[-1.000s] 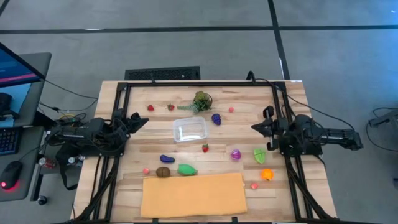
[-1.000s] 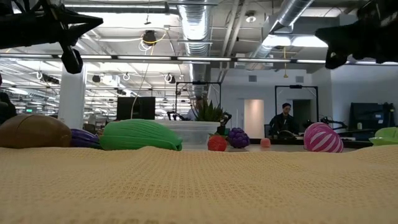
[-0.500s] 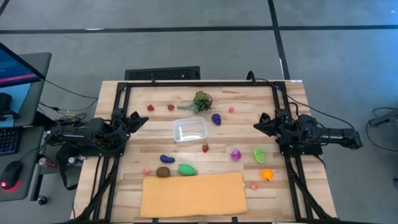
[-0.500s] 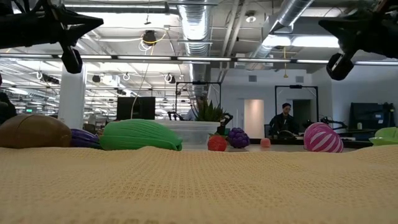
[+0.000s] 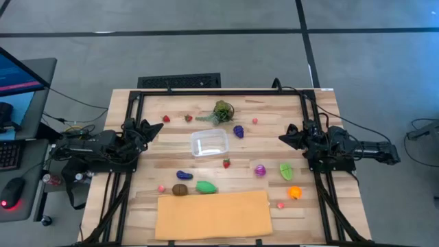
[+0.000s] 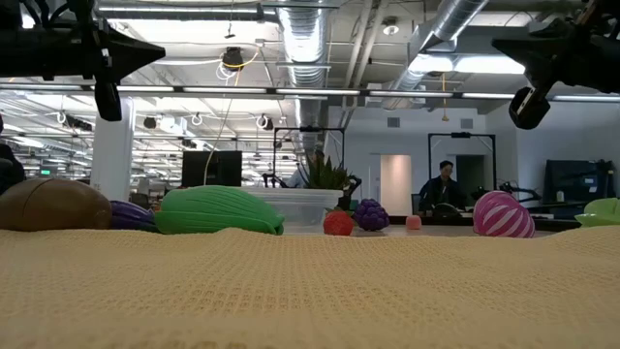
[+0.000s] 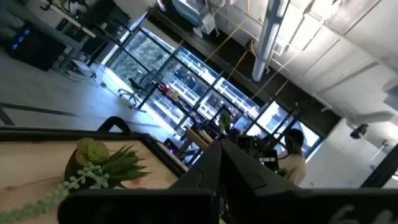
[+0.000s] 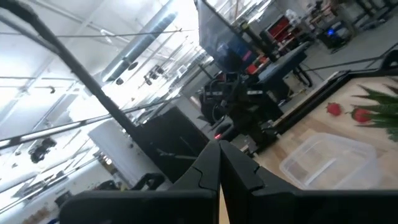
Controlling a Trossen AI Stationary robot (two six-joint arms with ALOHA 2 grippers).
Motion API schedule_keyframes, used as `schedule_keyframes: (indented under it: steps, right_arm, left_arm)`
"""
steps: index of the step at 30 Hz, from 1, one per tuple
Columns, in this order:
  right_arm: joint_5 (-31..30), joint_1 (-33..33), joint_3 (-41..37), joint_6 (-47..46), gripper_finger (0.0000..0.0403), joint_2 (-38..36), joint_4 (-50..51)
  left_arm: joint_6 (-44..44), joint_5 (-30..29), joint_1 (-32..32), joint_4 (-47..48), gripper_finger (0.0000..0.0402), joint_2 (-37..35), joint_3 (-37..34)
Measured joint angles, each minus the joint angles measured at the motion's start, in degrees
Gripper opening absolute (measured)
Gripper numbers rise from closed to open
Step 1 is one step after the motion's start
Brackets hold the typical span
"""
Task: Pick and placing Produce into tupperware
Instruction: Put the top right pink peach into the transparent bin
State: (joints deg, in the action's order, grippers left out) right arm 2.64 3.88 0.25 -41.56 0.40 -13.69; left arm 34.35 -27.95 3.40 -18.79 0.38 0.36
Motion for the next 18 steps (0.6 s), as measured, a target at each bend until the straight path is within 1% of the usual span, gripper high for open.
schedule_keyframes:
  steps: [5,9,11,12,14,18]
  right_arm:
    - [-2.3,0.0,0.0,0.0,0.0000,0.0,0.2]
    - [-4.7,0.0,0.0,-1.9,0.0000,0.0,2.5]
    - [-5.9,0.1,0.0,-2.0,0.0000,0.0,3.9]
    - [-6.6,0.1,0.0,-2.0,0.0000,0.0,4.5]
    - [-7.6,0.1,0.0,-2.5,0.0000,0.0,5.2]
    - [-8.8,0.1,0.0,-3.5,0.0000,0.0,5.7]
  left_arm:
    - [2.3,-4.3,0.0,-1.0,0.0000,0.0,0.0]
    - [3.9,-3.7,0.0,-1.4,0.0000,0.0,0.0]
    - [3.9,-4.0,0.0,0.5,0.0000,0.0,0.0]
    - [3.9,-5.2,0.0,1.6,0.0000,0.0,0.0]
    - [4.1,-6.6,0.0,5.3,0.0000,0.0,0.0]
    - [5.9,-7.2,0.0,12.2,0.0000,0.0,0.0]
